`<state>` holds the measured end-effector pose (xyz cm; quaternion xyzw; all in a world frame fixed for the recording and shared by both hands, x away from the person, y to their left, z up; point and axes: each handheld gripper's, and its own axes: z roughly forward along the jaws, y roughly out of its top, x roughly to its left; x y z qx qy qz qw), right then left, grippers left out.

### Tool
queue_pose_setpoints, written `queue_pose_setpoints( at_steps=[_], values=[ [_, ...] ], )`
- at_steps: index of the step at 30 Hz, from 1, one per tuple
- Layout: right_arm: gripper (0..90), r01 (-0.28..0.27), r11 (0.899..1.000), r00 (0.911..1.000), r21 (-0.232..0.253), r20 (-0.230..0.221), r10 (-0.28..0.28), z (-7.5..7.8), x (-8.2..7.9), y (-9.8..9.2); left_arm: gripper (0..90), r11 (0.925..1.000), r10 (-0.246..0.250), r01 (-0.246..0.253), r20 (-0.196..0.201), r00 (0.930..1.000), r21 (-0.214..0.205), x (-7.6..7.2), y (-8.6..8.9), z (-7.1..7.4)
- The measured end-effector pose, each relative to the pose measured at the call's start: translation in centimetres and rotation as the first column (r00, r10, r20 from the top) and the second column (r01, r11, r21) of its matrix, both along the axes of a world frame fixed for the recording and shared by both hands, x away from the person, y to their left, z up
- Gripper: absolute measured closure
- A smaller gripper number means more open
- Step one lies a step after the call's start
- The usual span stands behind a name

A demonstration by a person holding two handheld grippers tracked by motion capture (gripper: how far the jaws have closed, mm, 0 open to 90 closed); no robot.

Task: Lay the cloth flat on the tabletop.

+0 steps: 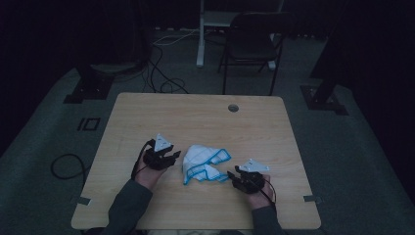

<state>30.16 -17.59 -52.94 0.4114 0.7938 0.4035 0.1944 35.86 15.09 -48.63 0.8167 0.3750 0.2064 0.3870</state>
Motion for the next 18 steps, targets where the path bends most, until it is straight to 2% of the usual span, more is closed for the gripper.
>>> queue_pose_setpoints(
  at_steps=[4, 10, 18],
  values=[
    [59.9, -0.004, 1.0, 1.0, 0.007, 0.004, 0.004, 0.1, -0.3, 0.0, 59.0, 0.9993, -0.037, 0.037, -0.002, 0.9993, 0.012, 0.4, -1.4, 0.2],
    [59.6, -0.012, 1.0, 0.9998, 0.004, -0.014, 0.012, -0.1, -0.2, 0.2, 58.9, 0.9969, -0.072, 0.072, -0.015, 0.9973, 0.03, 1.0, -3.1, 0.3],
    [59.3, -0.025, 1.0, 0.9994, -0.01, -0.024, 0.025, -0.3, -0.2, 0.5, 58.2, 0.989, -0.143, 0.144, -0.023, 0.9894, 0.035, 1.4, -5.4, 0.3]
  ],
)
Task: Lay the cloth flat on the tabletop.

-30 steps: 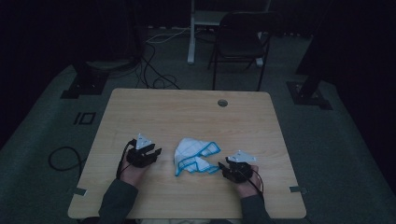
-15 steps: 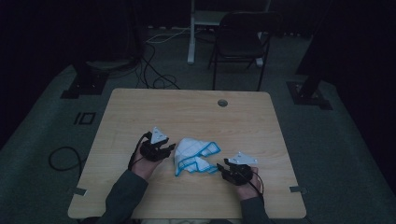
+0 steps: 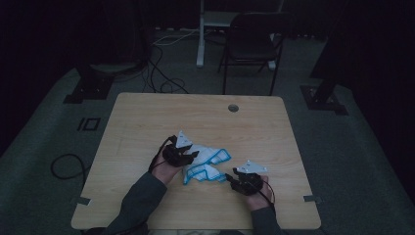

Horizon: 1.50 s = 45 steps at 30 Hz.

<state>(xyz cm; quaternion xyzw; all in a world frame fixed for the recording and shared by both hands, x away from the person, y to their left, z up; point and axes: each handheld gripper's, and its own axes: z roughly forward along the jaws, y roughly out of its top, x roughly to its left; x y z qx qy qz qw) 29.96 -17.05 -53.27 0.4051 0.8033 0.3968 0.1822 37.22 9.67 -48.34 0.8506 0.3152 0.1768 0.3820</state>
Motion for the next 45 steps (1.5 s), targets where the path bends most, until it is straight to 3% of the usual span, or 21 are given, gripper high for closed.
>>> queue_pose_setpoints(
  at_steps=[15, 26, 31, 33, 40, 43, 45],
  values=[
    [62.3, -0.013, 0.999, 0.9996, -0.032, -0.027, 0.012, -0.6, 0.3, 0.6, 56.4, 0.9948, -0.09, 0.091, -0.031, 0.9955, 0.046, -0.4, -2.6, -1.0],
    [73.5, -0.016, 0.998, 0.9989, -0.059, -0.045, 0.014, -0.9, 0.3, 1.1, 53.6, 0.9914, -0.113, 0.116, -0.054, 0.9922, 0.06, -0.4, -3.1, -1.9],
    [75.8, -0.013, 0.998, 0.9989, -0.064, -0.046, 0.01, -0.9, 0.3, 1.1, 53.0, 0.9889, -0.115, 0.119, -0.057, 0.9918, 0.089, -0.5, -3.1, -2.4],
    [75.9, -0.014, 0.998, 0.9986, -0.064, -0.051, 0.011, -1.0, 0.4, 1.1, 53.0, 0.9833, -0.115, 0.119, -0.043, 0.9925, 0.137, -0.7, -3.3, -2.8],
    [80.3, -0.019, 0.998, 0.9984, -0.067, -0.055, 0.016, -1.0, 0.4, 1.1, 75.7, 0.9845, -0.073, 0.078, -0.037, 0.9966, 0.157, -0.5, -2.9, -2.3],
    [82.5, -0.026, 0.997, 0.9982, -0.07, -0.056, 0.022, -1.0, 0.3, 1.2, 86.1, 0.9887, -0.049, 0.051, -0.018, 0.9986, 0.141, -0.4, -2.4, -1.7],
    [84.4, -0.027, 0.997, 0.9981, -0.071, -0.057, 0.023, -1.0, 0.3, 1.2, 88.2, 0.9887, -0.045, 0.046, -0.012, 0.9989, 0.143, -0.3, -2.1, -1.4]
  ],
)
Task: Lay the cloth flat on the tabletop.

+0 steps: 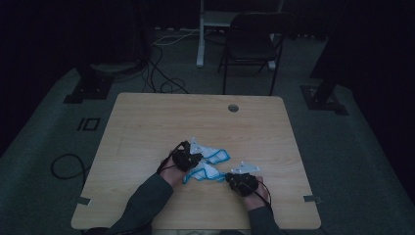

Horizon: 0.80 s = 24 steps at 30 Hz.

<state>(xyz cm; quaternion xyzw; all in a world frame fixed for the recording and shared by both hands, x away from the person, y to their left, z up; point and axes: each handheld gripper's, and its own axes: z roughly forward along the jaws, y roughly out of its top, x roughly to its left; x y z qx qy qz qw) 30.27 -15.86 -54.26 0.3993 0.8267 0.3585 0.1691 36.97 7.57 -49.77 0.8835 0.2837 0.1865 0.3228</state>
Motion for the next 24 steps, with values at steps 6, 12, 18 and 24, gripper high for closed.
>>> queue_pose_setpoints(
  at_steps=[6, 12, 18, 24],
  values=[
    [88.4, -0.006, 1.0, 1.0, -0.001, -0.001, 0.006, 0.0, 0.0, 0.0, 89.0, 0.9994, 0.029, -0.029, 0.021, 0.9994, -0.019, 0.2, 0.7, 0.6],
    [89.0, -0.011, 1.0, 0.9999, 0.0, 0.001, 0.011, 0.1, -0.1, 0.2, 89.0, 0.9978, 0.057, -0.056, 0.038, 0.9977, -0.037, 0.3, 1.3, 1.1],
    [89.2, -0.015, 1.0, 0.9998, 0.0, 0.009, 0.015, 0.2, -0.3, 0.3, 89.1, 0.9949, 0.086, -0.083, 0.051, 0.995, -0.058, 0.6, 2.0, 1.6],
    [89.3, -0.019, 1.0, 0.9997, 0.001, 0.018, 0.019, 0.4, -0.4, 0.4, 89.2, 0.9892, 0.127, -0.122, 0.058, 0.9902, -0.082, 1.0, 3.0, 2.0]
  ],
)
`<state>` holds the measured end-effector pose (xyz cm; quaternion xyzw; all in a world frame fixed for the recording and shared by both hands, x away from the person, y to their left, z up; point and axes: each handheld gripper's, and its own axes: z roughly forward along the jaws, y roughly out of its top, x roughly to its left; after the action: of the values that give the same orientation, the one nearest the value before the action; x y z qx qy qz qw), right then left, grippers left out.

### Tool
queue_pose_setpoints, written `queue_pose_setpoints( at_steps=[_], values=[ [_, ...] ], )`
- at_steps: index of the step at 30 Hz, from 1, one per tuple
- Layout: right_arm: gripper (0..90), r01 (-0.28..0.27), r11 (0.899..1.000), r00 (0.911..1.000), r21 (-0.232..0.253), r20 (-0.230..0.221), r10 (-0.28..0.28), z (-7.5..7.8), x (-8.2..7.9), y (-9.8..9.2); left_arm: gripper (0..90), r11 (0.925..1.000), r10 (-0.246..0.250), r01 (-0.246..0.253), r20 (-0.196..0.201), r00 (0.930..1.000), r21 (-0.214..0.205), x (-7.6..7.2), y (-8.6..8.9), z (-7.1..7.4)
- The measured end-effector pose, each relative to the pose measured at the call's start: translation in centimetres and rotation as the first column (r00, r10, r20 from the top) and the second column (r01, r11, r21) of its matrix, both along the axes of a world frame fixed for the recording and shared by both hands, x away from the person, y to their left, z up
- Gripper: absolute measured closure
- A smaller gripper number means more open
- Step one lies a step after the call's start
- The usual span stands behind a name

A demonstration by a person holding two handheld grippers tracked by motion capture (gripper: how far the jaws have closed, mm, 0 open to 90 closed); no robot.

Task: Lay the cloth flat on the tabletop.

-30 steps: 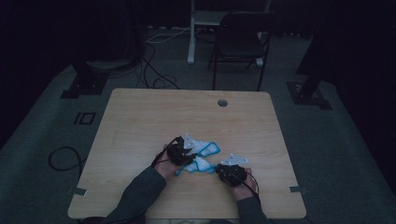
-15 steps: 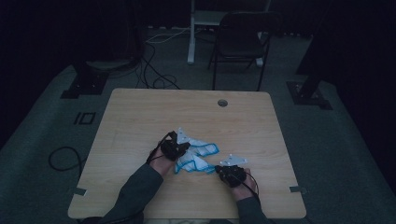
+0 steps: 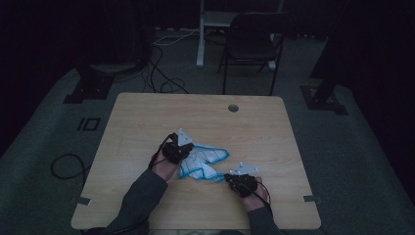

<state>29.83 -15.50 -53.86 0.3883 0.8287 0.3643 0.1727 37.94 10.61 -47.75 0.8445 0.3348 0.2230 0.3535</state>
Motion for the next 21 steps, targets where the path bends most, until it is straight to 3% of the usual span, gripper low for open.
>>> queue_pose_setpoints(
  at_steps=[11, 21],
  values=[
    [89.3, -0.007, 1.0, 0.9999, 0.002, 0.013, 0.007, 0.2, -0.2, 0.2, 89.2, 0.9964, 0.074, -0.074, -0.011, 0.9972, -0.041, 0.9, 2.5, 0.3],
    [89.2, -0.004, 1.0, 0.9999, 0.006, 0.012, 0.004, 0.2, -0.2, 0.3, 89.2, 0.9864, 0.145, -0.148, -0.051, 0.9881, -0.071, 2.0, 5.3, -0.3]
  ],
)
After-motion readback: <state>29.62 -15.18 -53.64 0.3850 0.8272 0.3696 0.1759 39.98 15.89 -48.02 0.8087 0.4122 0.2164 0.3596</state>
